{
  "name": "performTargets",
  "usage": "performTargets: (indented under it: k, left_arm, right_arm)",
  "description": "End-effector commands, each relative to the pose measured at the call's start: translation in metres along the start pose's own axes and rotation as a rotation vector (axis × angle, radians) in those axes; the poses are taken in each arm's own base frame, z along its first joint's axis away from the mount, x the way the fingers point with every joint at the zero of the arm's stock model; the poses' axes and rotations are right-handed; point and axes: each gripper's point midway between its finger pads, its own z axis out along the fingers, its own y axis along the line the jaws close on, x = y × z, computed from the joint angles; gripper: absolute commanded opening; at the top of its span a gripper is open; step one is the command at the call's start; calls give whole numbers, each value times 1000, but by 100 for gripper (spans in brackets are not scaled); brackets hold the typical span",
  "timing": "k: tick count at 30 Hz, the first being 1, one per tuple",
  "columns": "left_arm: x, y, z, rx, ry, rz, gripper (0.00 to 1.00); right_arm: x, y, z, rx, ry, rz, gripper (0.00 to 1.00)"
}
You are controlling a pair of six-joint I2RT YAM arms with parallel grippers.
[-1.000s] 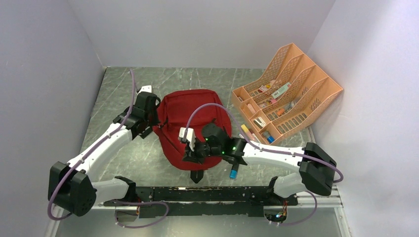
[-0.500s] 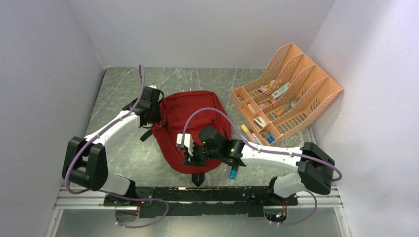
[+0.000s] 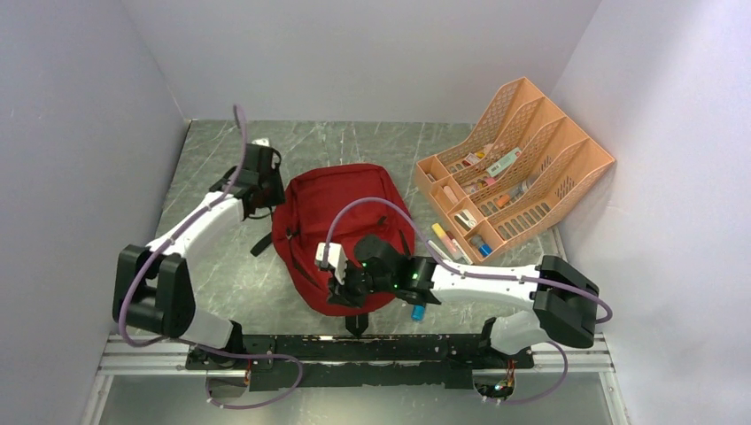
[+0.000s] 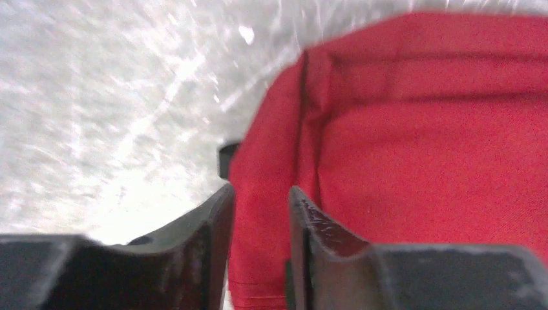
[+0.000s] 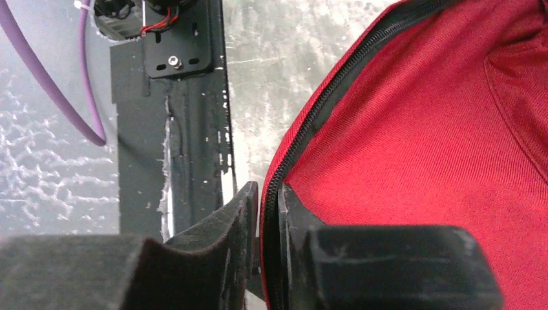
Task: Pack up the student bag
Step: Zip the student bag at the center of the board.
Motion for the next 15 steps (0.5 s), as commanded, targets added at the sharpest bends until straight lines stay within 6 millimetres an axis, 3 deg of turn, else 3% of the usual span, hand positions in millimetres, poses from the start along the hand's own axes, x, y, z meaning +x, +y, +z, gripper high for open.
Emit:
performTargets:
  k: [1,4,8,11,15]
  left_arm:
    - [-79,1,-43,70,-249,-105,49]
    - [-76,6,-64,93,-260,-131,63]
    - [-59,12,-84,112,-245,-145,67]
    - [-33,9,-89,159,-191,-169,71]
    - [6,7,-91,201,-109,-254,78]
  right_arm:
    - [-18,10,7,21,-61,112,27]
    - [-31,1,18,48,-69,125,35]
    - [-56,-4,20,73,-107,154,48]
    - [-74,-19,8,176,-165,205,57]
    - [-81,-50,-18,383,-188,302,62]
